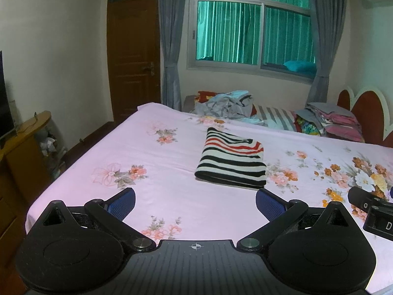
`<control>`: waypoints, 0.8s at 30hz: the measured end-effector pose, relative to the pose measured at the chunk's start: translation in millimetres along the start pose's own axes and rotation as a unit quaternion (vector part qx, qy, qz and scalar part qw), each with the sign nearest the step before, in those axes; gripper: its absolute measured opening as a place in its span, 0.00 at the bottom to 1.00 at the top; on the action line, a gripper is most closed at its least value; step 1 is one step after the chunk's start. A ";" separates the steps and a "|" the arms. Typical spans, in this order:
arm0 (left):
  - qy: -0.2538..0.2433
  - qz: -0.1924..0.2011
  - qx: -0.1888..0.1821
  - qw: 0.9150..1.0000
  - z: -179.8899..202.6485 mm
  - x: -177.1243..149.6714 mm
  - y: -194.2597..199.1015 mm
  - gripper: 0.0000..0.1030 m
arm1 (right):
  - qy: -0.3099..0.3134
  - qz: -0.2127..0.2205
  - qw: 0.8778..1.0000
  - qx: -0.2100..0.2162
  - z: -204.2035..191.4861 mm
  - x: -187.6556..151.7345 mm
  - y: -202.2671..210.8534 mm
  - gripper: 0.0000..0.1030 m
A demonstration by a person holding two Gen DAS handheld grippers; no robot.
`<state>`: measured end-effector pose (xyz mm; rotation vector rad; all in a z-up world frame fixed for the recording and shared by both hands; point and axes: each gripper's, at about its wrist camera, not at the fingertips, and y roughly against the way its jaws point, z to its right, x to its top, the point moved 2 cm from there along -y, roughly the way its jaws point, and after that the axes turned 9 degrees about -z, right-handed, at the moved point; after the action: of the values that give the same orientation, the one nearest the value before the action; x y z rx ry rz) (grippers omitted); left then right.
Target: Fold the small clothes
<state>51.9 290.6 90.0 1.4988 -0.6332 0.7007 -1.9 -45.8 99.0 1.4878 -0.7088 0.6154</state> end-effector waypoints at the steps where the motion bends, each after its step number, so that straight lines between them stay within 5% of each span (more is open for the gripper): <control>1: 0.000 0.000 0.000 1.000 -0.1 0.0 -0.3 1.00 | 0.000 0.000 1.000 0.000 -0.1 0.0 -0.2 1.00; 24: 0.001 0.001 0.003 1.000 0.4 -1.4 -0.8 1.00 | 0.001 -0.001 1.000 0.003 -1.9 0.6 -2.7 1.00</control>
<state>51.6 290.2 88.4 1.5020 -0.6310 0.7063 0.5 -44.0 97.8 1.4922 -0.7040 0.6187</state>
